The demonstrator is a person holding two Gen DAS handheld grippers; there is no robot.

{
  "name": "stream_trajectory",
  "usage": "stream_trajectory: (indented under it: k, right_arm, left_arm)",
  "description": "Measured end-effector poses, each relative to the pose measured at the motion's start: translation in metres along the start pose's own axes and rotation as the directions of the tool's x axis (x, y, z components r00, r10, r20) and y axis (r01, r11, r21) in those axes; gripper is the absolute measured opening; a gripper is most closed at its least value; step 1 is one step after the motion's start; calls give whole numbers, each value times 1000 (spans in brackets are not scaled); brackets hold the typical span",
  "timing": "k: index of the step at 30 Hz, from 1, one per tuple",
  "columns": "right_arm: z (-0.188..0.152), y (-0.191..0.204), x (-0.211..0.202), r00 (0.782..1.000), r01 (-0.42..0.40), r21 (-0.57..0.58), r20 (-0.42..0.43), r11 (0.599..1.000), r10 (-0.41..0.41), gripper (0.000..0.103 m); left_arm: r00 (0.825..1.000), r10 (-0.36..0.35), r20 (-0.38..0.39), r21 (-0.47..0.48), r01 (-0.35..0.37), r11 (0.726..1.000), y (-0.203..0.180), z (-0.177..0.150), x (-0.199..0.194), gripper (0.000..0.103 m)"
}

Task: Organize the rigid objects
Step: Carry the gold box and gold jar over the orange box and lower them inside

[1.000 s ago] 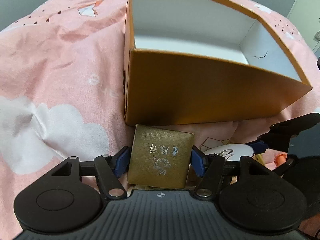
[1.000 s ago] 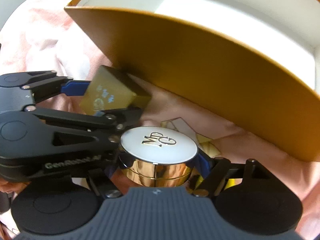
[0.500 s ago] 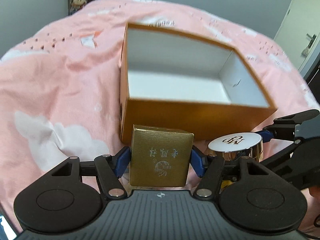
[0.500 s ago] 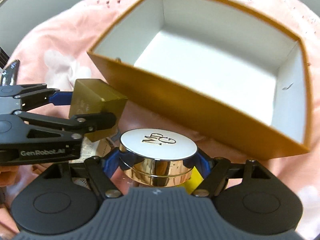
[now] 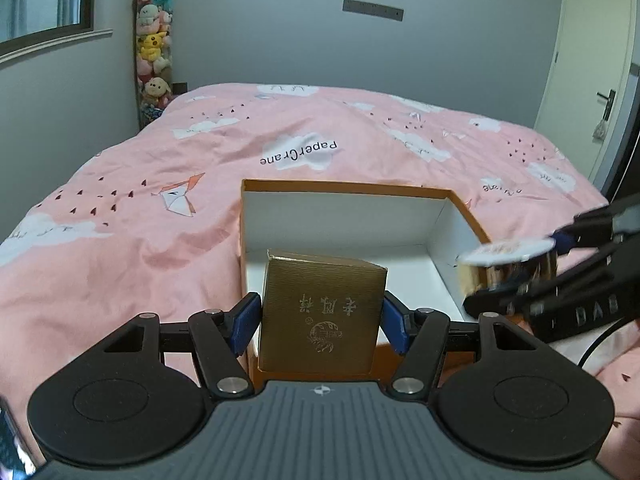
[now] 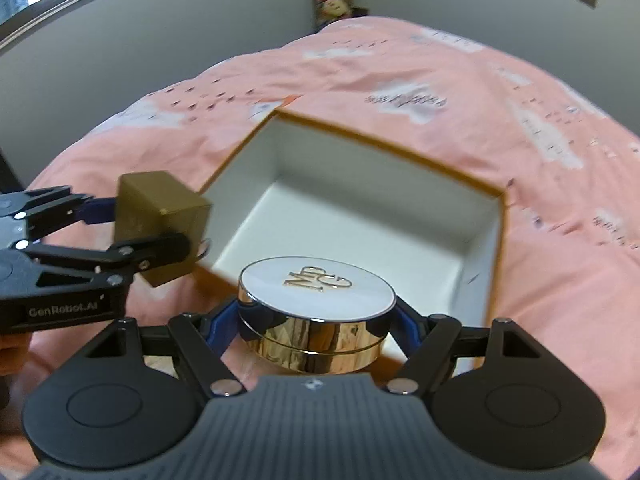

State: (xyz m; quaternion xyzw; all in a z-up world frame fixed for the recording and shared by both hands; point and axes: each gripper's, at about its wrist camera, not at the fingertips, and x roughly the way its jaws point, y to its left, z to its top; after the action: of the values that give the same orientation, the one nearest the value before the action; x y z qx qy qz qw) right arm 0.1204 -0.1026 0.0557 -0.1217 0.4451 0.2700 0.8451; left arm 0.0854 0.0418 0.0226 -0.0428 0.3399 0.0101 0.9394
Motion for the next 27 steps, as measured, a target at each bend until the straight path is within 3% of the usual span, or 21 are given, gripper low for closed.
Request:
stream_trajectory:
  k: [5,11,15,27]
  right_arm:
    - [27,-26,26,995,93,88,-37,992,-90,76]
    - [31,-52,64,988,130,145,-106,981,-116,76]
    - [28,-54,92,982,134,136,-148,982,-113,76]
    - [25,-61,133,975,94,133,-214,987,-64,76]
  left_arm:
    - [999,-15,-43,51,17,999,-18,15,34,73]
    - [981,-23,-195,79,40,996,-27,18,88,73]
    - [955,17,-298,156,32,987,-33,13,115,73]
    - [870,16,-493,134,58,989,-26,5,157,70]
